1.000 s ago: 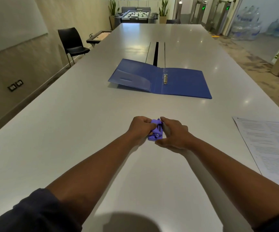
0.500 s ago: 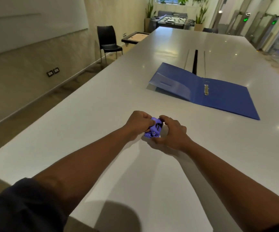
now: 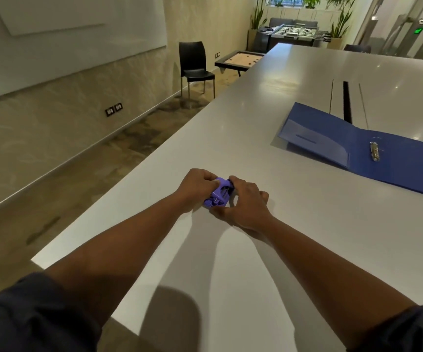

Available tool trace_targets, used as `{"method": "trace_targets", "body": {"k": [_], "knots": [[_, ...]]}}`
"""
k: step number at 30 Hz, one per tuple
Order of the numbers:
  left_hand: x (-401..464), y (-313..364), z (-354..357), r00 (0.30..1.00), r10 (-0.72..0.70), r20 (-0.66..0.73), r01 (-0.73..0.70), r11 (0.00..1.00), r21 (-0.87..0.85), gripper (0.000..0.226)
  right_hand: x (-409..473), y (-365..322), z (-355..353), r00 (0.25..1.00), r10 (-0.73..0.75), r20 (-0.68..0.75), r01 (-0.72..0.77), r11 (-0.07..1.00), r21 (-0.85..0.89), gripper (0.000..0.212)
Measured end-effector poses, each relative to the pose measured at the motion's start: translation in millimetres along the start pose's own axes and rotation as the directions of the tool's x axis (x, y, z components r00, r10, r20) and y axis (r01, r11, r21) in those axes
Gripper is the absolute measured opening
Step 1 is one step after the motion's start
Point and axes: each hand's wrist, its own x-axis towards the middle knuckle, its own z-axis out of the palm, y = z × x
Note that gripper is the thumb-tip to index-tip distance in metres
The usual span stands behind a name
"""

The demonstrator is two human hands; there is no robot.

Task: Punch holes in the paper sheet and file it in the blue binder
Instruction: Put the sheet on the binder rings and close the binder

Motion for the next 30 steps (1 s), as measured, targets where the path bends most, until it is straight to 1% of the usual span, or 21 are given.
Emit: {"method": "trace_targets", "body": {"k": [2,6,8,12,15,21,25,28,30], "knots": [[3,-8,-2,1.000,-0.009,-0.006,0.009,0.999,-0.046,0.015,3,1,6,1.000,0.007,0.012,-0.007,1.000,-0.006,0.066],[9,-15,-1,0.999,-0.031,-0.014,0.029,0.990,-0.137,0.024,9,2,13,0.999,0.030,0.025,-0.029,0.999,-0.043,0.070],[9,-13,0,0.999,-0.028,-0.019,0.025,0.992,-0.124,0.024,10,2,14,0.999,0.044,0.030,-0.042,0.997,-0.058,0.078],[8,-10,0,0.999,-0.023,-0.032,0.021,0.996,-0.081,0.023,9,-1,11,0.998,0.054,0.042,-0.050,0.995,-0.092,0.086],[6,-6,1,0.999,-0.018,-0.045,0.015,0.998,-0.057,0.022,9,-2,8,0.995,0.071,0.070,-0.062,0.991,-0.118,0.099],[2,-5,-3,0.996,-0.029,-0.084,0.026,0.999,-0.037,0.022,4,-1,5,0.993,0.046,0.110,-0.033,0.993,-0.116,0.097],[1,-6,-5,0.995,-0.045,-0.092,0.044,0.999,-0.022,0.015,-7,3,-6,0.986,0.062,0.152,-0.054,0.997,-0.052,0.100],[4,-5,-5,0.993,-0.063,-0.102,0.065,0.998,0.021,0.011,-18,13,-19,0.988,0.095,0.125,-0.099,0.995,0.030,0.100],[8,-2,-3,0.986,-0.093,-0.139,0.097,0.995,0.019,0.010,-24,25,-33,0.990,0.116,0.080,-0.121,0.991,0.061,0.099]]}}
